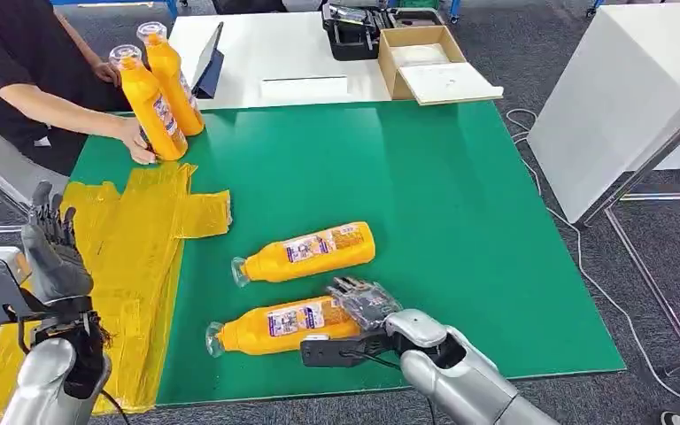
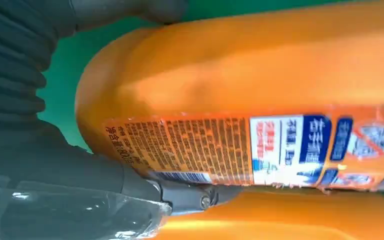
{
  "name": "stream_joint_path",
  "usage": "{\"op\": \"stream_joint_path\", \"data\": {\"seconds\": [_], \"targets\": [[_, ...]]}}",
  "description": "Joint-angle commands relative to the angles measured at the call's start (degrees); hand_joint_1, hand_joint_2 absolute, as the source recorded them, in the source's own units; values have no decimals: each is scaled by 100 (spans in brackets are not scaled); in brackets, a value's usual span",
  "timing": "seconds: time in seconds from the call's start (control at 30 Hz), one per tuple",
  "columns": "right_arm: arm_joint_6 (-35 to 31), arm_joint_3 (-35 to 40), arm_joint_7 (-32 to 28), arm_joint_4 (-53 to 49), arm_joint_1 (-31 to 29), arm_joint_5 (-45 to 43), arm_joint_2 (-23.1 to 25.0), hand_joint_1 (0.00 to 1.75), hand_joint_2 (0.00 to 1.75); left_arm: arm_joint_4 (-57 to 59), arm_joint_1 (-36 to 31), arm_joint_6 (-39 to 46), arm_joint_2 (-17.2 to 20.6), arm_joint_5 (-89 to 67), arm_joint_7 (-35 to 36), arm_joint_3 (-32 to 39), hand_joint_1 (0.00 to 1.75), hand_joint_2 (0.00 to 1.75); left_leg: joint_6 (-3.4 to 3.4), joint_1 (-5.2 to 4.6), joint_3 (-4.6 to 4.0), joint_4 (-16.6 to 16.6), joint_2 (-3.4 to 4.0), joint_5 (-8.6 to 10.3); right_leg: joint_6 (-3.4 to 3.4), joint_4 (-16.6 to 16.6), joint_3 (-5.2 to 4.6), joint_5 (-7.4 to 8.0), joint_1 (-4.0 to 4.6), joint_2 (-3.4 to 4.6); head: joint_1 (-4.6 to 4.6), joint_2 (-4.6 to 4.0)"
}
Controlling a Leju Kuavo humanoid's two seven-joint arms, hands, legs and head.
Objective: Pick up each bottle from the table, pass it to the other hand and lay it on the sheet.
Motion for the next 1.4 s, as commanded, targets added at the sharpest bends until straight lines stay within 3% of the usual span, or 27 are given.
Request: {"op": "stream_joint_path", "data": {"seconds": [0.03, 0.43, 0.6, 0.67, 0.77, 0.87, 0.9, 0.93, 1.1, 1.23, 1.4], "targets": [[-129, 1103, -167, 1168, -667, -226, 242, 175, 175, 886, -571, 146, 201, 287, -180, -396, 0, 0, -14, 1, 17, -8, -5, 0, -4, -6, 18, -3, 1, -11, 2, 0], [-224, 1038, -133, 1088, -596, -279, 188, 175, 175, 788, -482, 193, 205, 312, -173, -391, 0, 0, -16, 2, 20, -7, -8, 0, -4, -7, 21, -3, 1, -16, 0, 0], [-496, 604, -87, 935, -542, -449, 81, 175, 175, 739, -375, 79, 122, 410, -40, -369, 0, 0, -15, 1, 18, -7, -10, 1, -4, -6, 19, -3, 0, -17, 0, 0], [-633, 149, -58, 604, -462, -648, -25, 175, 175, 715, -328, -117, 121, 516, 118, -397, 0, 0, -14, 0, 18, -6, -9, 0, -3, -5, 19, -4, 0, -17, -2, 0], [-1128, -1173, -115, -336, 10, -1266, -10, 175, 175, 607, -191, -363, 98, 668, 280, -471, 0, 0, -12, -4, 10, -3, -18, 1, -1, 0, 12, -7, -4, -27, -2, 0], [-1651, -2291, -645, -1612, 759, -1798, 93, 175, 175, 363, -41, -517, -52, 812, 266, -508, 0, 0, -13, -3, 2, 6, -23, -4, -1, 5, 9, -14, -4, -33, -2, 0], [-1656, -2343, -649, -1780, 850, -1801, 46, 175, 175, 303, -6, -513, -78, 809, 281, -543, 0, 0, -13, -3, 3, 8, -25, -7, 0, 6, 12, -19, -3, -36, 0, 0], [-1807, -2611, -963, -2041, 1076, -2122, 152, 175, 175, 215, 21, -531, -155, 827, 274, -601, 0, 175, -7, 0, -11, 6, -19, -2, 0, 5, 1, -12, -1, -27, 2, 0], [-2196, -3073, -1861, -2228, 1439, -3176, 757, 175, 175, -90, 86, -534, -593, 767, 226, -856, 0, 175, -7, -8, -10, 1, -38, -1, 1, 1, 4, -14, -5, -45, 0, 0], [-2339, -3010, -2111, -2046, 1458, -3432, 854, 175, 175, -144, 102, -507, -680, 739, 228, -952, 0, 175, -5, -6, -16, 0, -18, -1, 0, -1, -3, -6, -3, -25, 0, 0], [-2317, -2951, -2485, -1533, 1423, -4673, 1282, 175, 175, -360, 226, -493, -1002, 592, 261, -1097, 0, 175, -9, -3, -9, -1, -14, -2, -3, -4, 0, -5, -1, -23, 0, 0]]}}
